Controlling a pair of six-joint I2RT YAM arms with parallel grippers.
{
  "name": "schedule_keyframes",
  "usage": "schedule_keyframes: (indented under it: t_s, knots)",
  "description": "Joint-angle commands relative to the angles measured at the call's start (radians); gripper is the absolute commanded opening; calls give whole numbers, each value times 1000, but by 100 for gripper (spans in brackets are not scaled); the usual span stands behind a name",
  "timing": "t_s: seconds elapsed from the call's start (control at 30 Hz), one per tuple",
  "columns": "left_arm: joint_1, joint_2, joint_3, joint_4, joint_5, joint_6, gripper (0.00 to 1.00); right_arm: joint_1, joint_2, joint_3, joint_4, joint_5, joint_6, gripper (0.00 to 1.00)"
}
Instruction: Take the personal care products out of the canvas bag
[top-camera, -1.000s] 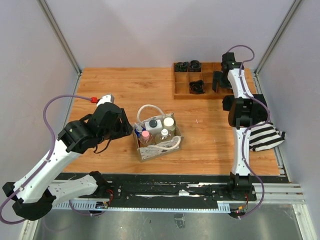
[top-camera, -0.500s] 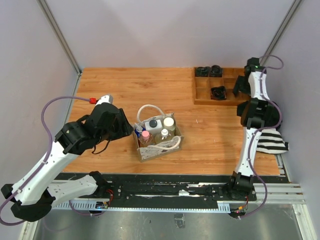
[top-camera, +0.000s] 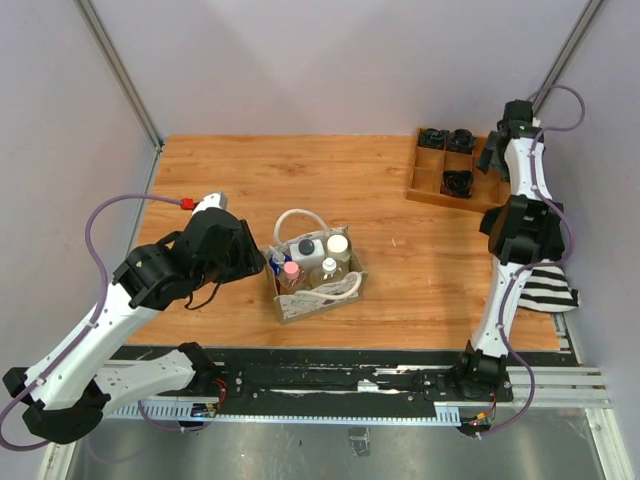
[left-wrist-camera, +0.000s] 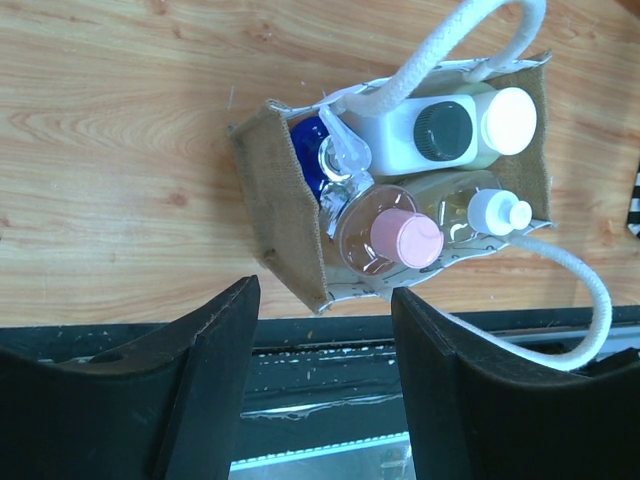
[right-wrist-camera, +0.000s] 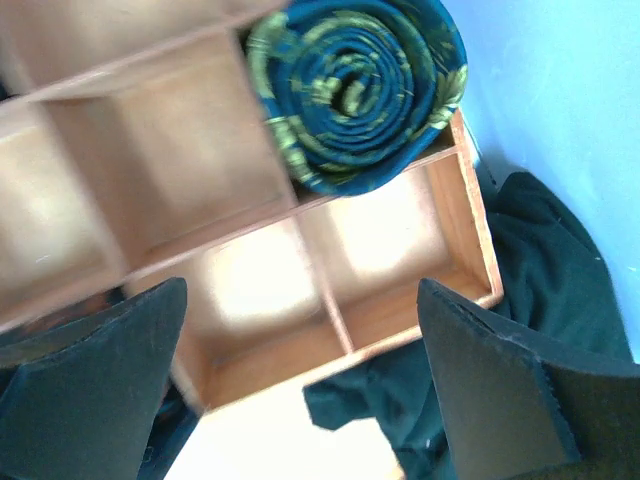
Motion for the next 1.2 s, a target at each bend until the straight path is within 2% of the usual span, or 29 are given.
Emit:
schedule_keyframes:
  t_s: [0.0,0.13,0.3,0.53,0.67,0.77,0.8,0.83,0.9,0.93,1.07,1.17]
  knots:
    - [-8,2,-11,27,-12,10,60,111,-224,-130,209,63,-90,99]
    - [-9,2,-20,48,-27,12,60,240,-408,-240,229,90,-189,98]
    - [-9,27,-42,101,-11,19,61,383,-590,-415,191,-74,-286,98]
    - [-9,46,-72,144,-27,20,60,526,-745,-580,94,-145,-250,98]
    - [-8,74,-70,151,-95,28,68,734,-874,-761,175,-11,-275,98]
    - [-8,105,-51,164,-111,40,74,813,-946,-851,231,-100,-249,98]
    - [-8,113,-44,169,-113,42,74,824,-961,-870,243,-145,-232,88]
    - [-8,120,-35,172,-112,44,74,834,-976,-881,243,-176,-213,72]
    - [-8,127,-33,185,-113,49,74,860,-1013,-911,255,-254,-185,33]
    - [-8,128,-34,187,-118,47,74,879,-1031,-923,255,-262,-171,26]
    - [-8,134,-52,211,-123,42,74,967,-1089,-960,231,-307,-114,52]
    - [-8,135,-80,239,-122,46,74,1051,-1106,-994,224,-339,-77,63]
